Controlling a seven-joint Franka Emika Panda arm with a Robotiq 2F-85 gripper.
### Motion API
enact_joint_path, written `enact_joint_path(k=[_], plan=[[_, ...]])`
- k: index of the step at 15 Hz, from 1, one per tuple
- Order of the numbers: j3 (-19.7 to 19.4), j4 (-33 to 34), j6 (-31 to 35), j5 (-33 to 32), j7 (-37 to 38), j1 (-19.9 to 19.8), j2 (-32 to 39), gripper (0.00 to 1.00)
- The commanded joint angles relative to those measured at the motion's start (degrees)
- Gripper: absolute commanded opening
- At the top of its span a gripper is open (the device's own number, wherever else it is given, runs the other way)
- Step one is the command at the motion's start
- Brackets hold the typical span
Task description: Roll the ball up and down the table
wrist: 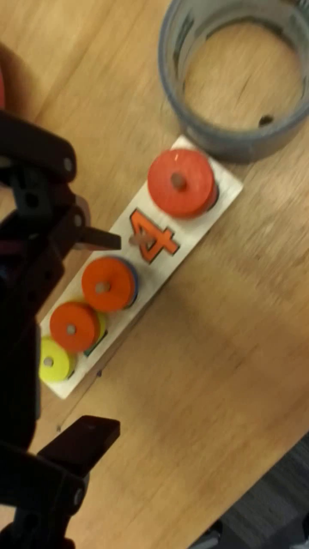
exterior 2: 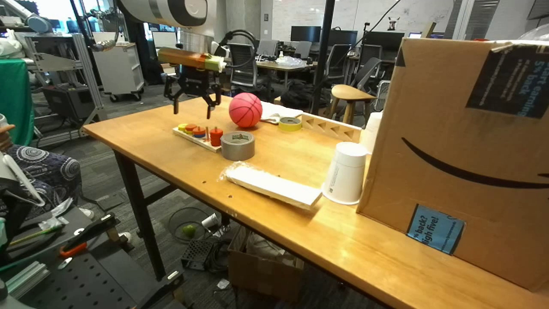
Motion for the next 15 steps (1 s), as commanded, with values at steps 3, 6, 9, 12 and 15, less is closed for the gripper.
enact_joint_path(k=[3,6,9,12,15], plan=[[3.2,-1.1,-2.5,5.1,-2.4,3.5,-3.7,1.00],[3.8,-1.1,-2.5,5.7,-2.4,4.7,-4.3,1.00],[3.9,-0.9,-2.7,5.5,-2.2,5.3,-4.3,1.00],[4.1,-0.5,-2.9,4.9,-1.5,5.8,-3.8,1.00],[4.3,-0.2,-3.0,4.4,-1.2,6.3,-3.4,1.00]])
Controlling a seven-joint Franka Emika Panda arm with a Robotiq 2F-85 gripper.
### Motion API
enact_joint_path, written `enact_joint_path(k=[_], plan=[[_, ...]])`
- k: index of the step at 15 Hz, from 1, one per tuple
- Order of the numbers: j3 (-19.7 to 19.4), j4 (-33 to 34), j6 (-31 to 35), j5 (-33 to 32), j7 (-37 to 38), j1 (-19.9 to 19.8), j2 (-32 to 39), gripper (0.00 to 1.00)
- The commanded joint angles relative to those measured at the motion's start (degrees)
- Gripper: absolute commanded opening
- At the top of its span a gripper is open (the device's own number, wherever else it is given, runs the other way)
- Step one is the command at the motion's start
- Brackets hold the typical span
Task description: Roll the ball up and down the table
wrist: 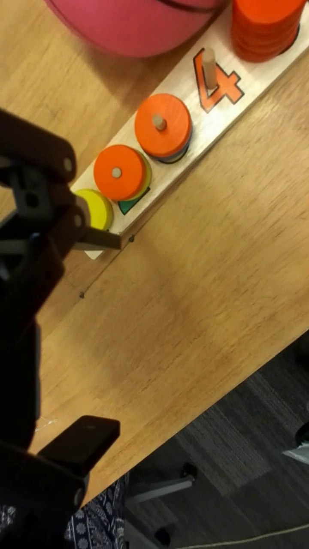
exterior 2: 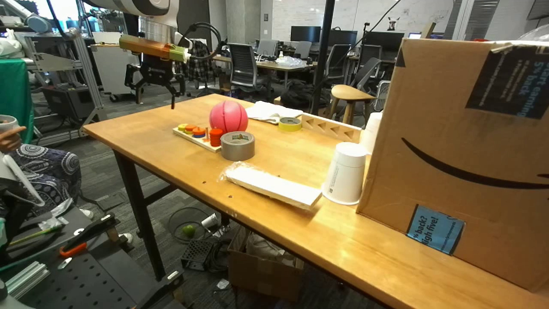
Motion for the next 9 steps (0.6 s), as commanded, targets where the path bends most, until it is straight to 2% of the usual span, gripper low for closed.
enact_joint_path(k=[1,9], plan=[[0.1,0.2,-0.8,0.3,-0.4,0.8,-0.6,1.00],[0.3,0.9,-0.8,0.3,-0.2,1.3,0.6,1.00]])
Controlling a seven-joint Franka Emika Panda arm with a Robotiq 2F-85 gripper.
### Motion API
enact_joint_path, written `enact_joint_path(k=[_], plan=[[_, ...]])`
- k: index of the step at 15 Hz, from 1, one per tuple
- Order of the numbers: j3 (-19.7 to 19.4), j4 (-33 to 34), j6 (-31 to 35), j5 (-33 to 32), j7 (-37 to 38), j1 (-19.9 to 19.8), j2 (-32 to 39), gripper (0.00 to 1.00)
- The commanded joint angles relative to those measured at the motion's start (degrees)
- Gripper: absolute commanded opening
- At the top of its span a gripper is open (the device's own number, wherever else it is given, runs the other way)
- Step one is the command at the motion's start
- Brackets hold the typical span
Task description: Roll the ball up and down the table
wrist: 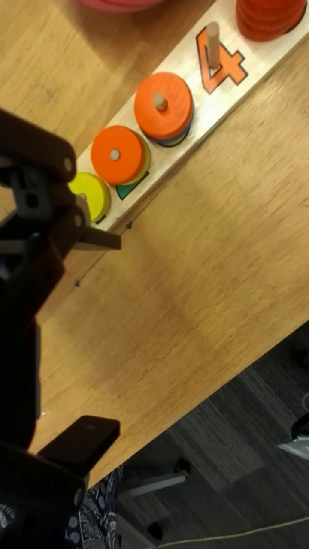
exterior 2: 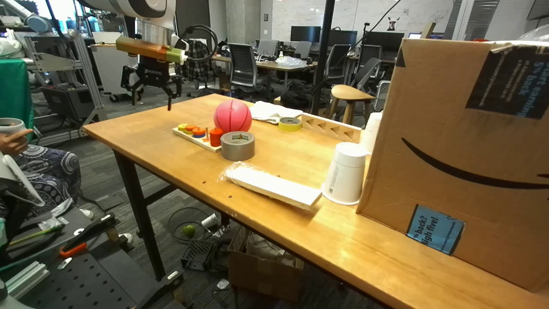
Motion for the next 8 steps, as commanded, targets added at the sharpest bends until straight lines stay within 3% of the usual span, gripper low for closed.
enact_joint_path(k=[1,8], plan=[[0.2,1.3,-0.4,-0.2,0.1,0.4,0.5,1.00],[-0.7,6.4,-0.6,-4.8,0.1,0.1,3.9,1.00]])
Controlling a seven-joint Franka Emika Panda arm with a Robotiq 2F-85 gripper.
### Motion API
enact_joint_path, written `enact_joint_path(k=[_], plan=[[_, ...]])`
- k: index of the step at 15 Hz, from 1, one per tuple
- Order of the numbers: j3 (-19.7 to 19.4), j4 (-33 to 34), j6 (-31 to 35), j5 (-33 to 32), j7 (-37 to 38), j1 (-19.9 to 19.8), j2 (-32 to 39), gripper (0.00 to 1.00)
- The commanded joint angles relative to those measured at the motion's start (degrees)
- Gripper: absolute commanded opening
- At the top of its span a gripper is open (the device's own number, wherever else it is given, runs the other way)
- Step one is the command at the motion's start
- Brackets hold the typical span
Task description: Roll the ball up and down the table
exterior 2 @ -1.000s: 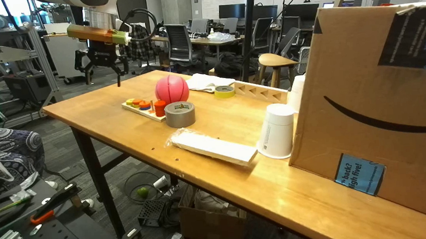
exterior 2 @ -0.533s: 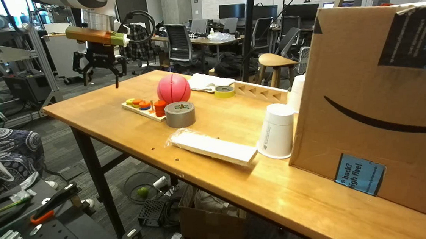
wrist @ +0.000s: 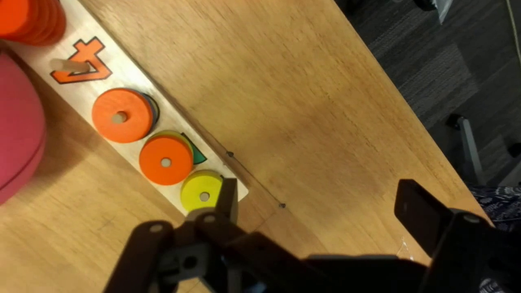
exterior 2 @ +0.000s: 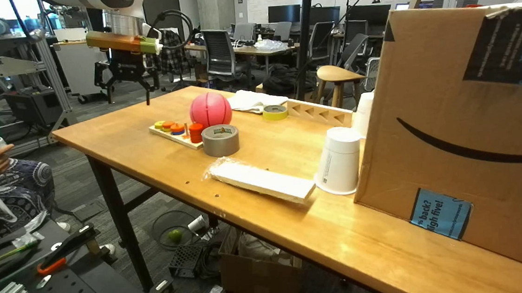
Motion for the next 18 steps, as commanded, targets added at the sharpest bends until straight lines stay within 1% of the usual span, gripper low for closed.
enact_joint_path(k=[1,9,11,13,14,18], plan=[[-0.7,4.9,-0.7,-3.1,0.1,-0.1,3.0,1.00],[-3.6,11.5,-1.4,-9.0,0.7,-1.8,10.3,1.00],[-5.5,12.3,-1.8,-12.0,1.8,-2.6,11.5,1.00],[-8.2,12.7,-1.8,-16.2,3.4,-3.9,11.2,1.00],[-10.2,12.7,-1.6,-19.9,5.0,-4.4,10.1,1.00],[-15.8,13.7,-1.2,-29.3,7.6,-8.6,5.2,1.00]])
